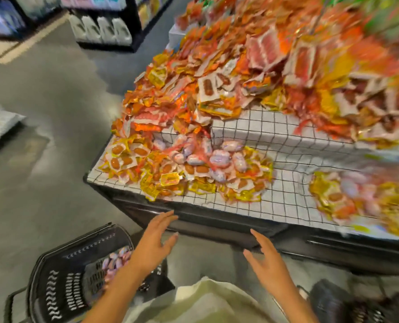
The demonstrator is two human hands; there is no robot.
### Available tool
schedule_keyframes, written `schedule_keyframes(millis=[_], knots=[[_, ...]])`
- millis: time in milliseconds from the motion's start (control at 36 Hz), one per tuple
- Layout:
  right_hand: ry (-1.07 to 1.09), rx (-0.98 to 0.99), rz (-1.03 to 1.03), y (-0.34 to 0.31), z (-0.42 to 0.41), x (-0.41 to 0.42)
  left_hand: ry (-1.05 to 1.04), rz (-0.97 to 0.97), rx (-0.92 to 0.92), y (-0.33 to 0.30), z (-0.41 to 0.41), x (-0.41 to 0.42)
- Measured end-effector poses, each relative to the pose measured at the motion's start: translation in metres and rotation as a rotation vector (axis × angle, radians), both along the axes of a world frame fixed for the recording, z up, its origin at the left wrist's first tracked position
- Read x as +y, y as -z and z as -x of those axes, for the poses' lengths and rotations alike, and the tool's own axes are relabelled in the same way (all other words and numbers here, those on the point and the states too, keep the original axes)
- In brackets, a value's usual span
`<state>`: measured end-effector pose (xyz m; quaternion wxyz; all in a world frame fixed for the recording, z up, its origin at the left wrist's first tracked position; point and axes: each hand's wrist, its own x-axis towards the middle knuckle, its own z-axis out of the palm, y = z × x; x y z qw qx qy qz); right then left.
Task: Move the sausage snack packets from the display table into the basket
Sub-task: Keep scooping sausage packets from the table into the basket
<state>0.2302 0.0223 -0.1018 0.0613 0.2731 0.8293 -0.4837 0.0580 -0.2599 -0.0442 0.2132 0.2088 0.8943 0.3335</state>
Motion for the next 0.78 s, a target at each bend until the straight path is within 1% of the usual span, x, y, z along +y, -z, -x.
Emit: schedule_keyframes(millis=[194, 306, 500, 583, 667, 778], knots=[[0.131, -0.077, -0.032, -0.001, -0.054, 0.069, 0.150, 0.001, -0.012, 0.004, -0.024, 0.071], [0.275, -0.035, -0.044, -0.011, -0.079, 0.090, 0.260, 0.028, 0.006, 0.005, -0.033, 0.104], [0.576, -0.007, 0.024, -0.019, -0.110, 0.106, 0.480, 0.053, -0.002, 0.009, -0.026, 0.161], [0.657, -0.004, 0.053, -0.025, -0.118, 0.111, 0.576, 0.033, 0.019, 0.012, -0.016, 0.195], [0.716, -0.027, 0.032, -0.029, -0.122, 0.121, 0.673, -0.009, 0.039, 0.018, -0.006, 0.233], [0.793, -0.076, 0.024, -0.038, -0.119, 0.138, 0.745, -0.060, 0.048, 0.022, 0.003, 0.286]])
